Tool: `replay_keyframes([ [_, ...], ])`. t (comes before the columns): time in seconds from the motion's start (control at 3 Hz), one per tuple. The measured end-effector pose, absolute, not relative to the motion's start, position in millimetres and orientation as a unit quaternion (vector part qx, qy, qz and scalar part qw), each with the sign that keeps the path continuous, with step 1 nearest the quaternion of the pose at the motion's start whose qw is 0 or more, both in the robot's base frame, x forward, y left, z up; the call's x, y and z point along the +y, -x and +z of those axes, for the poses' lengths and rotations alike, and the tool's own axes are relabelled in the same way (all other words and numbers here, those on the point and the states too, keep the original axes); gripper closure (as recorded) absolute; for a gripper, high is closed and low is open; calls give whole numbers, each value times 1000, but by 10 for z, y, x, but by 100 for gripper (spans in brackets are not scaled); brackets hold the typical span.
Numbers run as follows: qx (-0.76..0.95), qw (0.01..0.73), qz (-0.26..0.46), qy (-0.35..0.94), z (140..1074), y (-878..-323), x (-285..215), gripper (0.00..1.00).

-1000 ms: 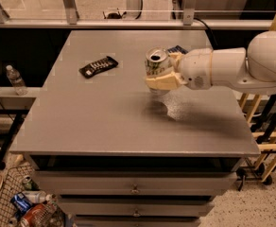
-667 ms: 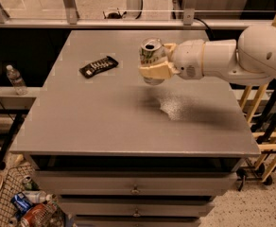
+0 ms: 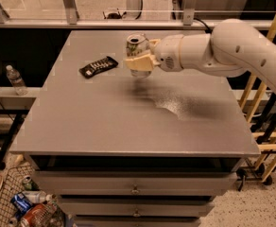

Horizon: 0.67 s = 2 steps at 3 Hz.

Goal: Move 7up can near rxbar chocolate

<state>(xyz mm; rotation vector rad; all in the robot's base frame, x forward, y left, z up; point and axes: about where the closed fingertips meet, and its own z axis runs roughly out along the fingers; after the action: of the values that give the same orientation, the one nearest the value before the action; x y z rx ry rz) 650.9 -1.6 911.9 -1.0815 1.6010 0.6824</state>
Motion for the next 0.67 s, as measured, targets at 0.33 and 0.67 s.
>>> replay_keyframes([
  [0.33, 673, 518, 289, 441, 9078, -6688, 198, 100],
  [0.67, 666, 519, 302, 442, 9021, -6859, 426, 100],
])
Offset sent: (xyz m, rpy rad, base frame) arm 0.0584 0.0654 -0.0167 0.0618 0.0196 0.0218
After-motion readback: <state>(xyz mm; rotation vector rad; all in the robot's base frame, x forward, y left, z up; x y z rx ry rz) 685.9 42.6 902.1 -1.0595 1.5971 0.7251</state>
